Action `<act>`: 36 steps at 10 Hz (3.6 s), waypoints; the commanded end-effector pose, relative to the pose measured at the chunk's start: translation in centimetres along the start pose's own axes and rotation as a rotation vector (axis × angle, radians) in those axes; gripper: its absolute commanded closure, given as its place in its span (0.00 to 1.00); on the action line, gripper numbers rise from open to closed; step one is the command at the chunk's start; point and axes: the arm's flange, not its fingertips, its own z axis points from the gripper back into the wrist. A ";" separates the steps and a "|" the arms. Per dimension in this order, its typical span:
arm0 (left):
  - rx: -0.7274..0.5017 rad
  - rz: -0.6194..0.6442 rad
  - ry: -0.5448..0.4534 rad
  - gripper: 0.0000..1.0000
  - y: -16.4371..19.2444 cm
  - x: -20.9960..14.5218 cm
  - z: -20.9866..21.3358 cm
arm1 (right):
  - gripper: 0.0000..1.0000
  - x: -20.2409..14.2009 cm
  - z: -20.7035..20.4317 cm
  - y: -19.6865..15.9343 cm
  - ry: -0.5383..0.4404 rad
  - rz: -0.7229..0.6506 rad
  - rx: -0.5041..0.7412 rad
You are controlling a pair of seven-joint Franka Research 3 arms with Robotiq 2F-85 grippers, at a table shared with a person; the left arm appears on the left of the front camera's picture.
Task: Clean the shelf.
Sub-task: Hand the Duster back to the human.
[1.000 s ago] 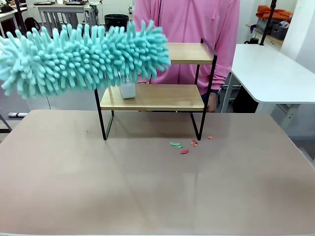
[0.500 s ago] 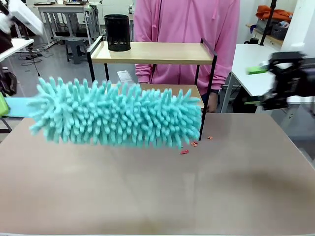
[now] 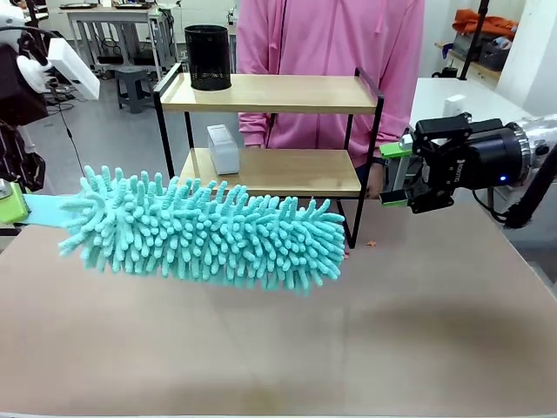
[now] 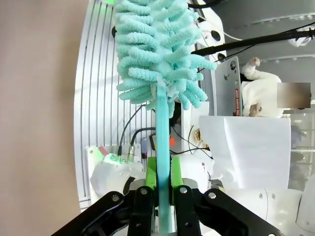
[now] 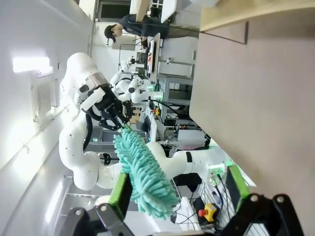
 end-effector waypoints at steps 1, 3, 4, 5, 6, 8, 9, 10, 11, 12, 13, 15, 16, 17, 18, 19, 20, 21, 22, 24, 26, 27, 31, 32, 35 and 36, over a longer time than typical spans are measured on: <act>-0.003 0.005 -0.002 0.88 0.2 -0.1 0.0 | 0.00 0.1 0.3 0.0 0.055 0.029 -0.024; -0.056 -0.035 0.008 0.88 1.2 1.7 -0.8 | 0.00 0.4 -3.6 0.0 0.208 0.077 -0.002; -0.054 -0.034 0.026 0.88 1.4 2.1 -1.2 | 0.00 0.4 -5.1 -0.3 0.264 0.084 0.044; -0.057 -0.009 0.036 0.88 1.9 2.4 -1.4 | 0.00 0.2 -6.4 -0.7 0.327 0.082 0.106; -0.072 -0.009 0.027 0.88 2.2 2.6 -1.6 | 0.00 -0.7 -7.7 -0.6 0.355 0.102 0.139; -0.095 -0.011 0.021 0.88 2.7 2.8 -1.7 | 0.00 -2.7 -10.1 0.1 0.415 0.143 0.173; -0.097 -0.012 0.020 0.88 2.8 2.9 -1.8 | 0.00 -3.5 -11.0 0.6 0.453 0.151 0.192; -0.103 -0.013 0.019 0.88 2.8 2.9 -1.8 | 0.00 -4.5 -11.8 1.3 0.485 0.181 0.199; -0.105 -0.007 0.016 0.88 2.9 2.8 -1.9 | 0.00 -5.2 -12.5 1.7 0.520 0.188 0.197; -0.110 -0.004 0.001 0.88 3.1 2.6 -1.8 | 0.00 -6.1 -13.2 2.0 0.565 0.214 0.163; -0.118 -0.005 -0.011 0.88 3.1 2.4 -1.9 | 0.00 -6.7 -13.5 2.1 0.597 0.244 0.133; -0.120 0.006 -0.006 0.88 3.1 2.4 -2.0 | 0.00 -6.9 -13.5 2.3 0.588 0.267 0.155; -0.119 0.009 -0.005 0.88 3.2 2.4 -1.9 | 0.00 -7.0 -13.5 2.4 0.580 0.279 0.141; -0.121 0.008 -0.006 0.88 3.2 2.4 -1.9 | 0.00 -6.9 -13.3 2.3 0.576 0.293 0.107; -0.124 0.009 -0.003 0.88 3.4 2.5 -2.0 | 0.00 -6.9 -13.1 2.3 0.585 0.301 0.110; -0.126 0.013 0.006 0.88 3.5 2.6 -2.1 | 0.00 -7.0 -13.1 2.3 0.585 0.298 0.105; -0.129 0.009 0.011 0.88 3.5 2.6 -2.2 | 0.00 -7.0 -13.1 2.4 0.590 0.297 0.110; -0.129 0.009 0.012 0.88 3.5 2.6 -2.2 | 0.60 -7.0 -13.2 2.4 0.584 0.301 0.102; -0.133 0.008 0.013 0.88 3.5 2.6 -2.2 | 0.60 -7.1 -13.2 2.4 0.583 0.301 0.106; -0.133 0.008 0.012 0.88 3.4 2.6 -2.2 | 0.62 -7.1 -13.3 2.4 0.576 0.305 0.110; -0.137 0.007 0.016 0.88 3.4 2.6 -2.3 | 1.00 -7.1 -13.4 2.4 0.591 0.296 0.126; -0.138 0.007 0.016 0.88 3.5 2.5 -2.3 | 1.00 -7.1 -13.4 2.4 0.583 0.297 0.112; -0.140 0.005 0.020 0.88 3.5 2.7 -2.4 | 1.00 -7.1 -13.2 2.3 0.590 0.298 0.123; -0.140 0.014 0.021 0.62 3.5 2.7 -2.4 | 1.00 -7.1 -13.1 2.2 0.594 0.297 0.126; -0.132 0.017 0.022 0.00 3.5 2.5 -2.2 | 1.00 -7.1 -13.0 2.1 0.603 0.294 0.134; -0.125 0.021 0.007 0.00 3.5 2.2 -1.8 | 1.00 -7.1 -13.0 2.1 0.601 0.295 0.131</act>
